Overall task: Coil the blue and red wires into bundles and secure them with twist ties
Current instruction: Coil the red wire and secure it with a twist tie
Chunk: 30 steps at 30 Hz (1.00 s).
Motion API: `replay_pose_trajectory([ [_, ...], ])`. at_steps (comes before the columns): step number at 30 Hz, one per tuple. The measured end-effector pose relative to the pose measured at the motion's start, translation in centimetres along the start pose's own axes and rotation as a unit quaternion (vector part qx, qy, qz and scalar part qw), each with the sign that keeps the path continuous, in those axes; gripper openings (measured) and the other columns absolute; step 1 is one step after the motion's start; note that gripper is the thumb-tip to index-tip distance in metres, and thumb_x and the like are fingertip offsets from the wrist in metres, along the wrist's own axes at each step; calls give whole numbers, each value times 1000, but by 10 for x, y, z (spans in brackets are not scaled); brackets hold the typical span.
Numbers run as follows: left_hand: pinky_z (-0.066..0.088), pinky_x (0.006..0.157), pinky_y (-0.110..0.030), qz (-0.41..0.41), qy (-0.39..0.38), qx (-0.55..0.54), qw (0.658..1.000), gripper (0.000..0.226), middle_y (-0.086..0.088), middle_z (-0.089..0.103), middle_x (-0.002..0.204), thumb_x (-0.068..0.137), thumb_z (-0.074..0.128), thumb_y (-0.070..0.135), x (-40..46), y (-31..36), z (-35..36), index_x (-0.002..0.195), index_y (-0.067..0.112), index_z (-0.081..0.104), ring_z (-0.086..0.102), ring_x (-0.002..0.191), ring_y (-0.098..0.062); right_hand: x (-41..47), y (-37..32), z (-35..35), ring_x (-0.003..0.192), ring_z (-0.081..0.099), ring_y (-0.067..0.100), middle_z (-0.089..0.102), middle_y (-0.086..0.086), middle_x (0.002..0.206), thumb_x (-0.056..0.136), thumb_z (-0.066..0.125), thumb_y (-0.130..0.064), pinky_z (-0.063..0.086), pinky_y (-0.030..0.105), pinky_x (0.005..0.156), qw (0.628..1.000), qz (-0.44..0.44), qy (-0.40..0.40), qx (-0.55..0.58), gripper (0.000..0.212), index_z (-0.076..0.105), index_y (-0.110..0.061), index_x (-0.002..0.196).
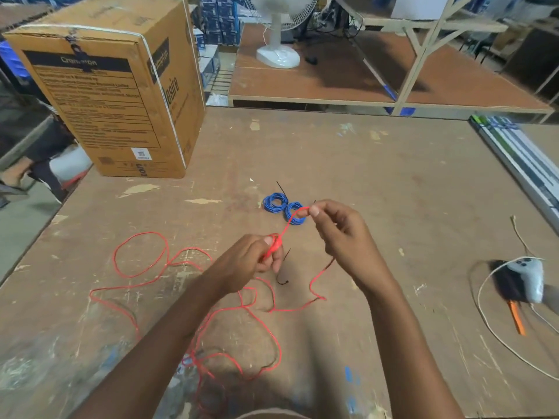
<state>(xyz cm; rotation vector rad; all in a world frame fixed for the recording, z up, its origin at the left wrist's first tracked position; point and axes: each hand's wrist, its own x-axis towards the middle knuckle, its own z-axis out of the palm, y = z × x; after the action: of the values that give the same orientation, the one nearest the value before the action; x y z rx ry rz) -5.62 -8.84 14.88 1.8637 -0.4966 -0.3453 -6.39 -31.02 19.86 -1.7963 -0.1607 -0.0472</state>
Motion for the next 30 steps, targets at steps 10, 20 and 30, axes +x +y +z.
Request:
replay_pose_trajectory([
  [10, 39, 58, -29, 96, -63, -255, 960, 55, 10, 37, 56, 90, 22, 50, -13, 54, 12, 81, 16, 64, 41, 48, -17, 6, 60, 44, 86, 71, 9, 80, -9, 96, 96, 62, -32, 52, 30, 76, 1000, 10, -22, -5, 18, 80, -30, 100],
  [20, 45, 73, -49, 96, 172, -159, 967, 60, -4, 56, 68, 100, 26, 53, 24, 26, -9, 103, 7, 65, 54, 68, -30, -66, 50, 78, 63, 43, 5, 53, -21, 70, 115, 53, -31, 38, 29, 65, 998, 18, -54, -13, 20, 70, -25, 107],
  [30, 49, 88, -28, 7, 237, 114, 965, 37, 13, 64, 91, 108, 30, 47, 15, -19, 2, 97, 31, 61, 65, 91, -11, -57, -12, 24, 59, 50, 18, 60, -7, 67, 114, 54, -29, 44, 35, 61, 998, 28, -39, 36, 23, 74, -24, 104],
])
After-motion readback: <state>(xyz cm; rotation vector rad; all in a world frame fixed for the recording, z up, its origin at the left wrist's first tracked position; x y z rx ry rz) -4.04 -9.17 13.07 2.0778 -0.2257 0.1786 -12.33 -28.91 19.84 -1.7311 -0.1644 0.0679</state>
